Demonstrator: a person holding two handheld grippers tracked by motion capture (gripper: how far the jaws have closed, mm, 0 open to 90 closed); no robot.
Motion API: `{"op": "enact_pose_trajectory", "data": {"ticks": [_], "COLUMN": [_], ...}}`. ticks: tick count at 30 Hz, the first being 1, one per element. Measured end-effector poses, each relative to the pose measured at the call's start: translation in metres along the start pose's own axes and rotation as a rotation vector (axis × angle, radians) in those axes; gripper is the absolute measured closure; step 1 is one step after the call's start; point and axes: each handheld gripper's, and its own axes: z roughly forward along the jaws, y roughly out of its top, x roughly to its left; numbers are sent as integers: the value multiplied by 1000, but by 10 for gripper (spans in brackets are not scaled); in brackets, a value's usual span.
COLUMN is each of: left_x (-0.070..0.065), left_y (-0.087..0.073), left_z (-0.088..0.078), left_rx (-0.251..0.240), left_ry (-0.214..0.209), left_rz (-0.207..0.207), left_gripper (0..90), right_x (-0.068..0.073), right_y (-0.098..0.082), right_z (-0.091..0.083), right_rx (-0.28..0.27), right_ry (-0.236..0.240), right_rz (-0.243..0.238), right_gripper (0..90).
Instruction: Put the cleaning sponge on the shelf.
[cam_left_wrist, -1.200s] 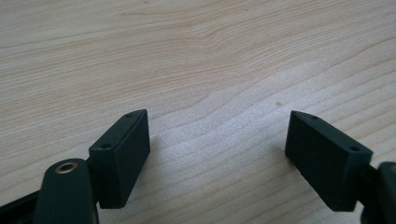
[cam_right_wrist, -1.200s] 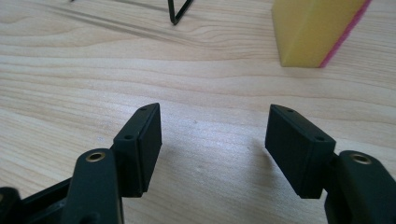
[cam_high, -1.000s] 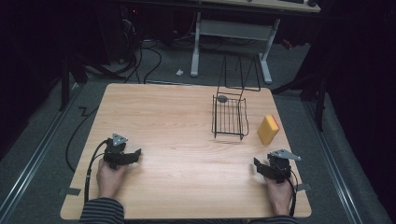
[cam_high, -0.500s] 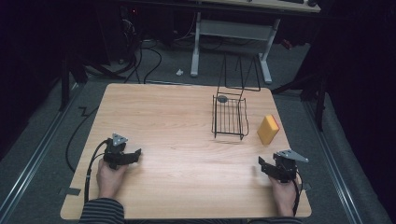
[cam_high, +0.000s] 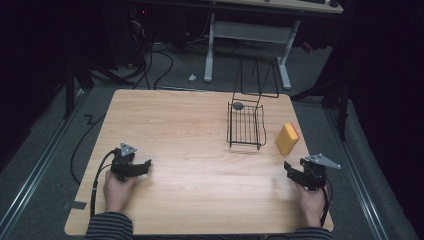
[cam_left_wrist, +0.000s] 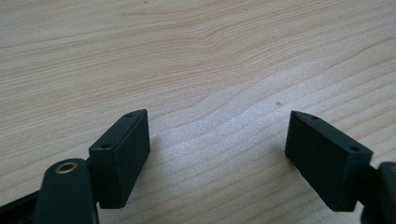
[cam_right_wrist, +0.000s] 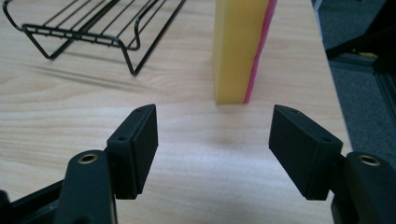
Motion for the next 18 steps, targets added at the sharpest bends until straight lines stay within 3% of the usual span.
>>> {"op": "enact_pose_trajectory", "data": {"ticks": [18], "left_x": [0], "left_y": [0], "left_z": [0], "left_rx": [-1], "left_ry": [0], "left_rz": [-1], "left_gripper": [226], "right_x": [-10], "right_y": [41], "right_z": [7], "right_rx": [-22], "right_ry": [8], "right_rz": [-10], "right_gripper": [339]}}
